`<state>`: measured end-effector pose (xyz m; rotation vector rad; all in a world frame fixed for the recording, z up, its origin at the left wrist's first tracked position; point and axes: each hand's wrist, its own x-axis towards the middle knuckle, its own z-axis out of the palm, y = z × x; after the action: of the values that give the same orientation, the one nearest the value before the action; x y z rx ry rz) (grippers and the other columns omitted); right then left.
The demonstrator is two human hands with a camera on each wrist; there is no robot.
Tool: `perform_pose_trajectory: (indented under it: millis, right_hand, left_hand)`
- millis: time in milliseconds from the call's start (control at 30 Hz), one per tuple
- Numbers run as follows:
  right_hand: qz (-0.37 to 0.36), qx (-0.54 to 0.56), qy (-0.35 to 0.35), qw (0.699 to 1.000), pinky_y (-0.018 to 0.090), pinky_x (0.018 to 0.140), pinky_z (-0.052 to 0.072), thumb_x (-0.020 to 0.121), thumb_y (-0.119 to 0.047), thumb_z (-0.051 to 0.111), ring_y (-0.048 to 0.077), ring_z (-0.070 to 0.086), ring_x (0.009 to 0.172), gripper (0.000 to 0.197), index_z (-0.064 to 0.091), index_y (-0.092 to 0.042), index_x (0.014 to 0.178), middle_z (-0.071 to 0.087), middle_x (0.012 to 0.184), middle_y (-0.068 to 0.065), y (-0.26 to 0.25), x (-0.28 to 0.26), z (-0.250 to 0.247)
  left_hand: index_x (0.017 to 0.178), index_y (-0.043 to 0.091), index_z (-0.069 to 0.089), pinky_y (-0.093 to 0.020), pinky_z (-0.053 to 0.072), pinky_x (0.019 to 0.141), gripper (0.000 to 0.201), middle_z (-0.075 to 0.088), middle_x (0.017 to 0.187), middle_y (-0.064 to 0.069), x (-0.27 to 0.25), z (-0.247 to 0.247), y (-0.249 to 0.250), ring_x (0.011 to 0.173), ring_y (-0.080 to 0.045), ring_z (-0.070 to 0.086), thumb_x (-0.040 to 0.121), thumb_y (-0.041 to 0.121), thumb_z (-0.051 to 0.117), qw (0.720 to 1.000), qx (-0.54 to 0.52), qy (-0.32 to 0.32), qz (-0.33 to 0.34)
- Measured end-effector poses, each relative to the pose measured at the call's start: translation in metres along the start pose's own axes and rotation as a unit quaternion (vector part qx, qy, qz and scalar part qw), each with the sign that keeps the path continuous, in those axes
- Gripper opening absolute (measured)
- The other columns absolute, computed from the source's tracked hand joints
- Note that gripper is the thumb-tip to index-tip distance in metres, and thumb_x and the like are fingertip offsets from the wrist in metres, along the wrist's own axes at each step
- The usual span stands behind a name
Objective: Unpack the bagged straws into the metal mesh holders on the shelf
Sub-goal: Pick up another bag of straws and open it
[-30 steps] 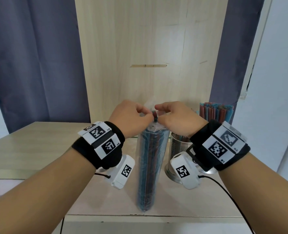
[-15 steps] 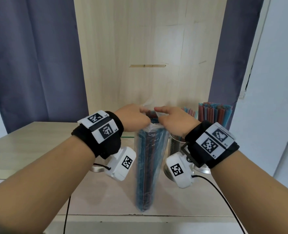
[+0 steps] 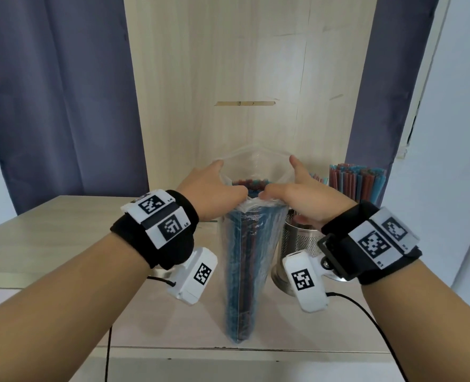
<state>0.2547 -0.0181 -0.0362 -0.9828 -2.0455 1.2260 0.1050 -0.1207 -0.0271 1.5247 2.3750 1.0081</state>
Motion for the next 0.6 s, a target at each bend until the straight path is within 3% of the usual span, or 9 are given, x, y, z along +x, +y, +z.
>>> perform_pose_trajectory:
  millis: [33,100,167,233,300,367,467,533,600]
  right_hand:
    - [0.003,0.045,-0.013,0.999,0.032,0.078,0.051,0.07,-0.038,0.077,0.021,0.056,0.108,0.115,-0.003,-0.043,0.153,0.051,0.134,0.005,0.001,-0.002,-0.002]
    - [0.0,0.106,-0.056,0.993,0.032,0.07,0.053,0.079,-0.023,0.077,0.021,0.055,0.099,0.108,0.001,-0.045,0.152,0.055,0.123,0.004,0.004,-0.008,-0.006]
    - [-0.019,0.121,-0.121,0.985,0.036,0.077,0.056,0.081,-0.01,0.075,0.023,0.057,0.107,0.104,0.008,-0.046,0.151,0.05,0.132,0.006,0.005,-0.012,-0.008]
    - [-0.063,0.091,-0.168,0.98,0.036,0.084,0.056,0.082,0.005,0.07,0.019,0.064,0.103,0.095,0.019,-0.037,0.151,0.047,0.136,0.001,0.01,-0.012,-0.008]
    - [-0.12,0.005,-0.153,0.981,0.025,0.073,0.056,0.081,0.007,0.071,0.011,0.069,0.085,0.083,0.033,-0.027,0.147,0.05,0.129,-0.006,0.014,-0.009,-0.008]
    - [-0.169,-0.041,-0.085,0.981,0.021,0.063,0.054,0.079,0.003,0.075,0.008,0.067,0.074,0.065,0.046,-0.023,0.131,0.054,0.116,-0.01,0.02,-0.007,-0.002]
    - [-0.227,-0.058,0.03,0.972,0.029,0.066,0.057,0.077,-0.005,0.08,0.016,0.067,0.073,0.046,0.05,-0.021,0.108,0.063,0.098,-0.003,0.036,-0.002,0.013]
    - [-0.255,-0.051,0.101,0.96,0.021,0.066,0.055,0.077,-0.009,0.08,0.015,0.064,0.073,0.039,0.049,-0.02,0.098,0.062,0.096,0.003,0.047,-0.001,0.025]
    - [-0.265,-0.054,0.161,0.949,0.014,0.067,0.048,0.077,-0.011,0.079,0.007,0.058,0.079,0.035,0.049,-0.018,0.093,0.056,0.102,0.004,0.057,-0.001,0.033]
  left_hand:
    - [0.153,0.026,0.026,-0.033,0.044,0.102,0.08,0.042,0.149,-0.008,-0.001,-0.002,-0.001,0.129,-0.027,0.048,0.08,0.04,0.056,0.999,0.028,0.017,0.013]
    - [0.143,0.025,0.047,-0.026,0.038,0.101,0.058,0.051,0.141,-0.002,-0.007,-0.002,-0.001,0.127,-0.019,0.049,0.086,0.034,0.056,0.997,0.032,0.054,0.04]
    - [0.127,0.024,0.063,-0.021,0.039,0.089,0.039,0.064,0.117,0.002,-0.013,0.002,0.0,0.107,-0.013,0.057,0.088,0.029,0.057,0.996,-0.012,0.065,0.06]
    - [0.118,0.024,0.068,-0.021,0.04,0.08,0.032,0.063,0.094,0.008,-0.016,0.008,-0.003,0.089,-0.01,0.058,0.087,0.027,0.059,0.994,-0.067,0.055,0.067]
    - [0.12,0.023,0.067,-0.018,0.043,0.071,0.034,0.06,0.082,0.013,-0.017,0.013,-0.009,0.074,-0.003,0.058,0.086,0.025,0.064,0.989,-0.109,0.067,0.072]
    - [0.126,0.021,0.062,-0.012,0.046,0.065,0.043,0.065,0.089,0.011,-0.018,0.022,-0.017,0.07,0.003,0.061,0.084,0.02,0.068,0.978,-0.158,0.107,0.081]
    - [0.137,0.014,0.053,-0.02,0.054,0.083,0.061,0.06,0.127,0.001,-0.022,0.042,-0.029,0.102,-0.005,0.064,0.08,0.017,0.075,0.953,-0.237,0.167,0.092]
    - [0.144,0.013,0.043,-0.023,0.053,0.092,0.075,0.05,0.139,0.001,-0.024,0.056,-0.037,0.116,-0.008,0.059,0.078,0.015,0.079,0.939,-0.283,0.166,0.105]
    - [0.148,0.016,0.038,-0.025,0.052,0.096,0.083,0.045,0.141,0.004,-0.026,0.065,-0.042,0.121,-0.008,0.056,0.077,0.015,0.08,0.935,-0.29,0.167,0.117]
